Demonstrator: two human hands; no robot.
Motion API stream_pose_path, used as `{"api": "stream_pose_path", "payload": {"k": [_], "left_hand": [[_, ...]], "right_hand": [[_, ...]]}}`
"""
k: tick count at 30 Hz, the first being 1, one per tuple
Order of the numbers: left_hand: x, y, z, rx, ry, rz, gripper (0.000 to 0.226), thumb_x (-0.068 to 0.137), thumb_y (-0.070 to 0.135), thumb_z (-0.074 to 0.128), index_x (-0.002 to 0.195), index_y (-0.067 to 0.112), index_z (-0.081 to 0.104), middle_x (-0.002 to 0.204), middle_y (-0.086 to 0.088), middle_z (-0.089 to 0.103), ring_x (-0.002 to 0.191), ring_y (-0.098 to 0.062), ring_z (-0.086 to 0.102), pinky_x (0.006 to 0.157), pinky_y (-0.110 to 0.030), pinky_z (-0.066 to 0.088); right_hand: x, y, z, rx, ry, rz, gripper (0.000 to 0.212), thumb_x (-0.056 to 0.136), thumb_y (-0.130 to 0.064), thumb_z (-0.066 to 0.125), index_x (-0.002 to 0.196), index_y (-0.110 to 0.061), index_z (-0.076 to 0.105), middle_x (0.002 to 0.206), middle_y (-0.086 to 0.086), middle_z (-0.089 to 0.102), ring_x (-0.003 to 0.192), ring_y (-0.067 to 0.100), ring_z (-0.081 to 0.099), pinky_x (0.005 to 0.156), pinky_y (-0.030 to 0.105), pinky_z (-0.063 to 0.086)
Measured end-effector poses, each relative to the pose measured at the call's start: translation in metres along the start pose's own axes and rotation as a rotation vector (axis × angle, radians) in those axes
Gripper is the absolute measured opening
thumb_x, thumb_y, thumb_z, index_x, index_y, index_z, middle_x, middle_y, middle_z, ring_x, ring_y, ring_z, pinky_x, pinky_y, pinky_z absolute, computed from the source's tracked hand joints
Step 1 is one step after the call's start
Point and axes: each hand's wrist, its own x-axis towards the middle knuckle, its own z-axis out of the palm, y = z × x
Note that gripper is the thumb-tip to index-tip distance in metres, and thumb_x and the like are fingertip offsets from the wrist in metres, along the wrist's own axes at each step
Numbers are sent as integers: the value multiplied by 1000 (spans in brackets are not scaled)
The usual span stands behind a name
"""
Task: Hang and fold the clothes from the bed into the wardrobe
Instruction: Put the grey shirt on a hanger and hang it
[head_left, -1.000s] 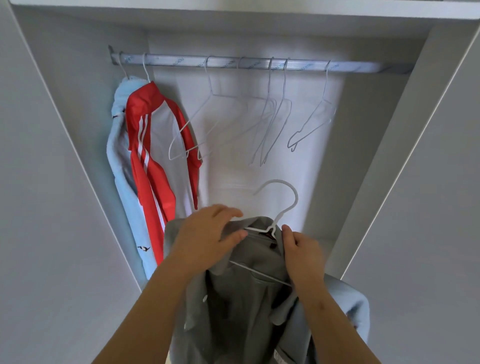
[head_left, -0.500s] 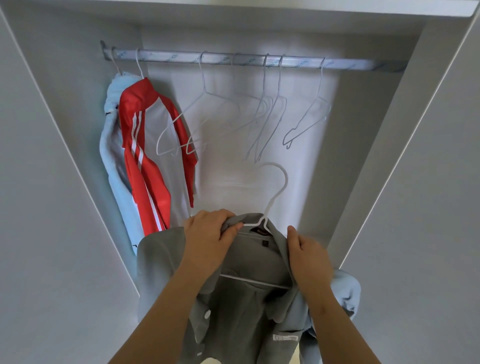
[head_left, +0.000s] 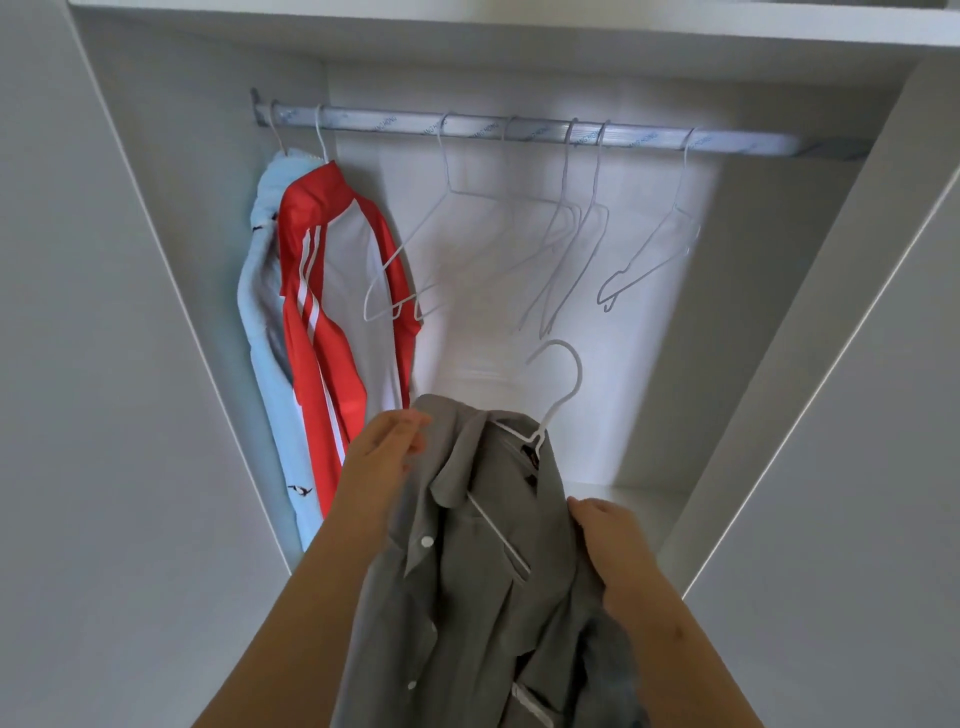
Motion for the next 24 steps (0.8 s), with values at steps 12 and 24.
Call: {"api": "stream_pose_path", "payload": {"k": [12, 24], "left_hand": [[46, 9, -36, 43, 206, -86, 16, 93, 8, 47, 95, 13, 62, 86, -5, 63, 75, -14, 61, 63, -22, 45], [175, 29, -76, 86, 254, -25, 24, 91, 4, 49, 83, 22, 61, 88, 2, 64, 75, -13, 61, 66, -22, 47]], "right_hand": [[-3, -48, 73, 26, -480, -114, 29, 97, -15, 45, 77, -15, 67, 70, -2, 69, 61, 9, 66, 56, 18, 51], [64, -133, 173, -83, -461, -157, 24, 99, -21, 40, 87, -18, 60, 85, -2, 61, 75, 8, 60, 53, 11, 45]]}}
